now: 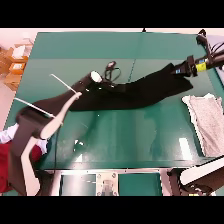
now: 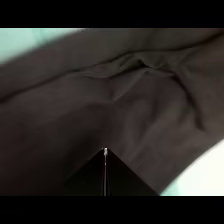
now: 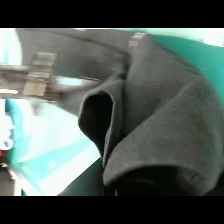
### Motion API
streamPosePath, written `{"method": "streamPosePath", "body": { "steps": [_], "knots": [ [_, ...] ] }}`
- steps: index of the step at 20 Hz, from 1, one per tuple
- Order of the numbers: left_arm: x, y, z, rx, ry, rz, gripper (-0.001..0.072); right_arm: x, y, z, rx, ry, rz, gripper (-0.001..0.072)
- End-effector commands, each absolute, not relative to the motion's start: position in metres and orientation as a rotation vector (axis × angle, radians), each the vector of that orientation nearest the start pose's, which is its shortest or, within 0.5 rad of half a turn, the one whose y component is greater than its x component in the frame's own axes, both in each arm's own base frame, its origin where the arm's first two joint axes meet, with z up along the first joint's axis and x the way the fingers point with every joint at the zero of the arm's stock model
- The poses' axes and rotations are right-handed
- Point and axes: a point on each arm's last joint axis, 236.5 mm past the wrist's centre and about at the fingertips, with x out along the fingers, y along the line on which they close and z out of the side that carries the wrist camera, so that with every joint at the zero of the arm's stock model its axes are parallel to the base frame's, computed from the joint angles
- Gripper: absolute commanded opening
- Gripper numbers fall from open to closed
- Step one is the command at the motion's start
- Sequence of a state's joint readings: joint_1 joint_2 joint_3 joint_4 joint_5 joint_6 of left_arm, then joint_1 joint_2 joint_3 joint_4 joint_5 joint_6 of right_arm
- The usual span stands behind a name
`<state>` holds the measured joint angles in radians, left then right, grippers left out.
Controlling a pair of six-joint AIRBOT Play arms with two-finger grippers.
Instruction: Fold the shirts.
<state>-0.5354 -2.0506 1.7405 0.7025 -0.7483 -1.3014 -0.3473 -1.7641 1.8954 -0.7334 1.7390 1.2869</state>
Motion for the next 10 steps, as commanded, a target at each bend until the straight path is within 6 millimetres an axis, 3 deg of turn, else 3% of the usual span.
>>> {"method": "streamPosePath", "body": {
  "steps": [1, 3, 6, 8, 10],
  "knots": [
    [0.454, -0.470, -0.084, -0.392, 1.123, -0.839, 0.0030, 0.431, 0.069, 0.170, 0.529, 1.206, 0.740, 0.0019],
    [0.452, -0.481, -0.087, -0.407, 1.145, -0.855, 0.0030, 0.423, 0.090, 0.185, 0.510, 1.190, 0.784, 0.0018],
    [0.443, -0.485, -0.086, -0.395, 1.186, -0.889, 0.0030, 0.418, 0.104, 0.188, 0.494, 1.198, 0.809, 0.0019],
    [0.435, -0.483, -0.075, -0.363, 1.209, -0.940, 0.0030, 0.423, 0.105, 0.189, 0.518, 1.193, 0.788, 0.0019],
    [0.430, -0.468, -0.057, -0.338, 1.249, -0.987, 0.0030, 0.427, 0.105, 0.190, 0.536, 1.183, 0.772, 0.0019]
  ]
}}
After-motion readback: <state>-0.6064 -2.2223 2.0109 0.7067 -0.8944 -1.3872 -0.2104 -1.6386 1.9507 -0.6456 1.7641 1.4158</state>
